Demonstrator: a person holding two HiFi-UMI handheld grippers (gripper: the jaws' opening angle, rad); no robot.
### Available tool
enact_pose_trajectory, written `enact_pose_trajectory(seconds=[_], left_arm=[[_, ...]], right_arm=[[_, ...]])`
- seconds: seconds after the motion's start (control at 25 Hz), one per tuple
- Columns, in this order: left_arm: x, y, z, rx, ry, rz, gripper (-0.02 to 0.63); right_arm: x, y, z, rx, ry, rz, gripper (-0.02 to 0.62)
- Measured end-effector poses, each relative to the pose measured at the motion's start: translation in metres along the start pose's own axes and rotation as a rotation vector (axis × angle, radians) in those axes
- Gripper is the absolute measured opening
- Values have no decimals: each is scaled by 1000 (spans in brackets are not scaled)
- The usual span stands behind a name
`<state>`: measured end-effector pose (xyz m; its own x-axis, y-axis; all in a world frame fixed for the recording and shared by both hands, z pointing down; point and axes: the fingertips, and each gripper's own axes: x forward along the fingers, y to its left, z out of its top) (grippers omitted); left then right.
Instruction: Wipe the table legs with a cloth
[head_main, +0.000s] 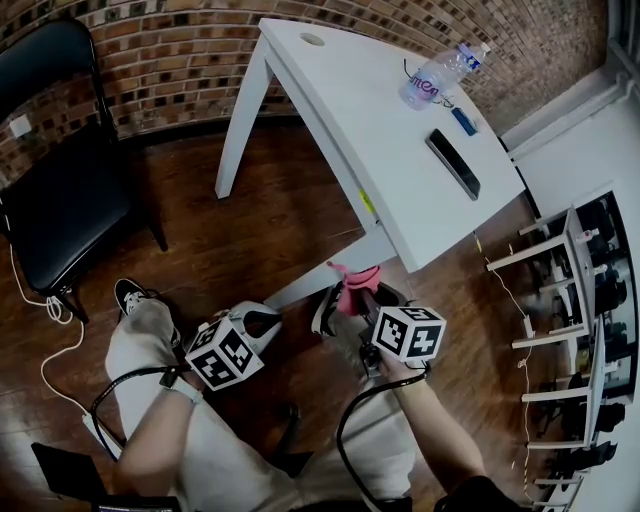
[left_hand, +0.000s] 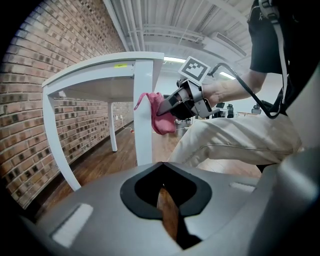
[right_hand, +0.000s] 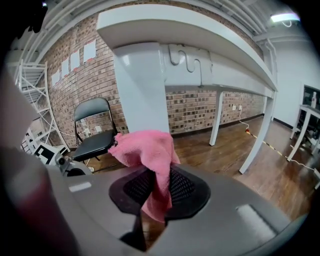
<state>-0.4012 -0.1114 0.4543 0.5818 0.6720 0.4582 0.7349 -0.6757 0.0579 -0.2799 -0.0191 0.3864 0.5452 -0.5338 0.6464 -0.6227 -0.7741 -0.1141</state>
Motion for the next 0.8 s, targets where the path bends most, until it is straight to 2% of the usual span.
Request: enact_pose_trajectory(seconds=[0.8], left_arm=[[2,1,-2,-3,8,0,0]], right_arm=[[18,-3,-20,25,41,9,54]])
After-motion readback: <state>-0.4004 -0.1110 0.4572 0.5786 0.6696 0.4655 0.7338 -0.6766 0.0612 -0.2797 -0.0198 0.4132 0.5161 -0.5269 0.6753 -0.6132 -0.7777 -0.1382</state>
